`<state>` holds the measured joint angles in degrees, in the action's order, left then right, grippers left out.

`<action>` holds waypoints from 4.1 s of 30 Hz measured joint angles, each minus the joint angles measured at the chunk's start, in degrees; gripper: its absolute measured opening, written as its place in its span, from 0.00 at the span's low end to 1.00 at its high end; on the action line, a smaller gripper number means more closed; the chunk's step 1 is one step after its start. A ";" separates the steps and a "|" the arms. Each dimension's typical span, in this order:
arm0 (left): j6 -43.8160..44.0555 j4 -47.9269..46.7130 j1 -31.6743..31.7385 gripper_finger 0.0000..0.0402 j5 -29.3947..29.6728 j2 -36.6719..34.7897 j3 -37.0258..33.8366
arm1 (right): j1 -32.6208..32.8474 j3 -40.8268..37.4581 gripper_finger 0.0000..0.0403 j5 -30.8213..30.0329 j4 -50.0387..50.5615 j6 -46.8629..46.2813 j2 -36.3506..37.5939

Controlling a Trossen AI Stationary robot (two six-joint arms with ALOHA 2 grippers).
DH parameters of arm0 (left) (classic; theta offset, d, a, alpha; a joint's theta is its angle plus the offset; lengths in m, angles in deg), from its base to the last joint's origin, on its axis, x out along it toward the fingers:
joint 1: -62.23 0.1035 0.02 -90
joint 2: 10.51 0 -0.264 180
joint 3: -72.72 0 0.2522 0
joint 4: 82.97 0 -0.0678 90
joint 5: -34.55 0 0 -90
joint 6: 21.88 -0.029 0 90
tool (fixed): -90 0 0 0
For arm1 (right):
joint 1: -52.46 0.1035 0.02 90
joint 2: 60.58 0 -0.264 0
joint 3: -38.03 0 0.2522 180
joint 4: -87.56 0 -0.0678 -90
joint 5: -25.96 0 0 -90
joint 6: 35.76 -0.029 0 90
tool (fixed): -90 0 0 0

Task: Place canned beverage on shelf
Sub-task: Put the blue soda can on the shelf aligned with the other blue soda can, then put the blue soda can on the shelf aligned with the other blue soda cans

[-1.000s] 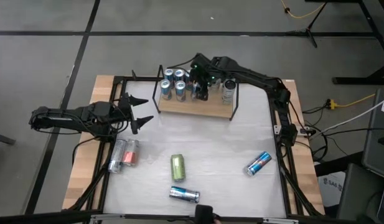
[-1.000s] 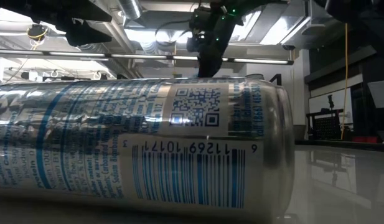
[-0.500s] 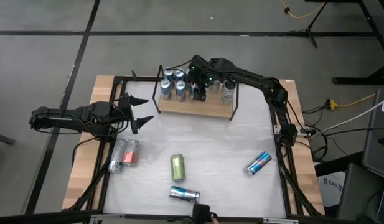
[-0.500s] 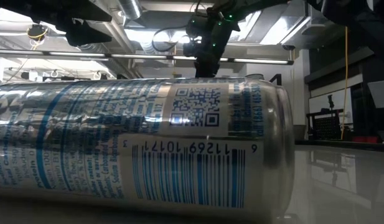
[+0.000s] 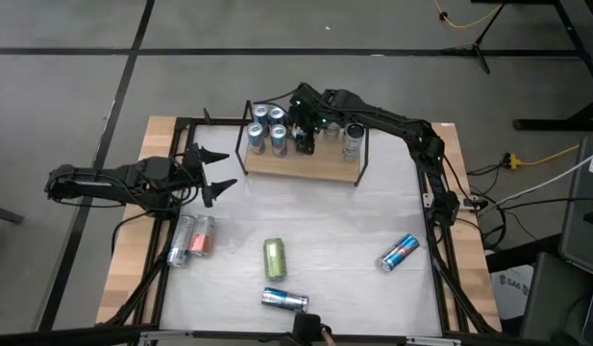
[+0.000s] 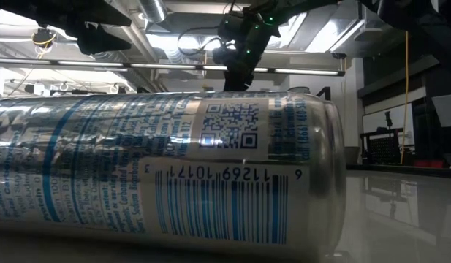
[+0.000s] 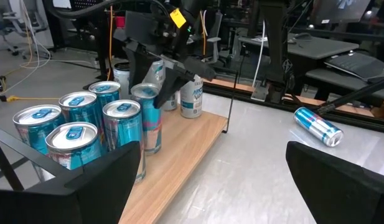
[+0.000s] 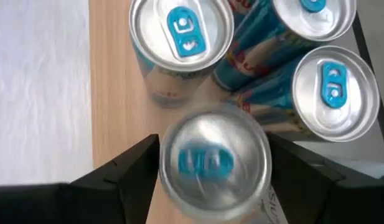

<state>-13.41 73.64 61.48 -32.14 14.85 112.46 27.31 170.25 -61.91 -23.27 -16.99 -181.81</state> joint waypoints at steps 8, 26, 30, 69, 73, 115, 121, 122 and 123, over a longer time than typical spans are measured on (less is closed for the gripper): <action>0.00 -0.08 0.00 0.99 -0.02 -0.01 0.00 | 0.00 0.00 0.67 0.00 -0.08 0.00 0.00; 0.06 -0.20 0.00 0.99 -0.04 -0.02 0.00 | 0.04 11.49 0.67 -1.70 9.99 -0.44 0.33; 0.15 -0.17 0.00 0.99 -0.35 -0.02 0.00 | 0.04 16.35 0.67 -4.47 16.58 -1.78 0.37; 0.37 -0.17 -0.02 0.99 -0.07 0.00 0.00 | 0.00 -6.79 0.67 -0.97 2.52 -7.57 1.81; 0.44 -0.17 -0.02 0.99 -0.04 0.00 0.00 | 0.00 -6.84 0.67 0.46 0.23 -6.91 1.81; 19.58 0.00 -0.02 0.99 -4.87 1.64 2.27 | 8.27 -6.78 0.67 -2.67 12.56 -17.26 9.65; 19.50 -0.11 -0.04 0.99 -5.01 1.64 2.27 | 14.76 -6.75 0.67 -2.64 14.31 -23.36 10.19; 19.50 -0.16 -0.04 0.99 -5.01 1.64 2.27 | 15.93 -6.75 0.67 -2.62 14.40 -24.64 10.19; 19.50 -0.20 -0.04 0.99 -5.01 1.64 2.27 | 17.20 -6.75 0.67 -2.62 14.42 -25.85 10.19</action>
<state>6.09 73.45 61.43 -37.14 16.49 114.73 44.51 163.49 -64.53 -8.86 -42.84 -171.62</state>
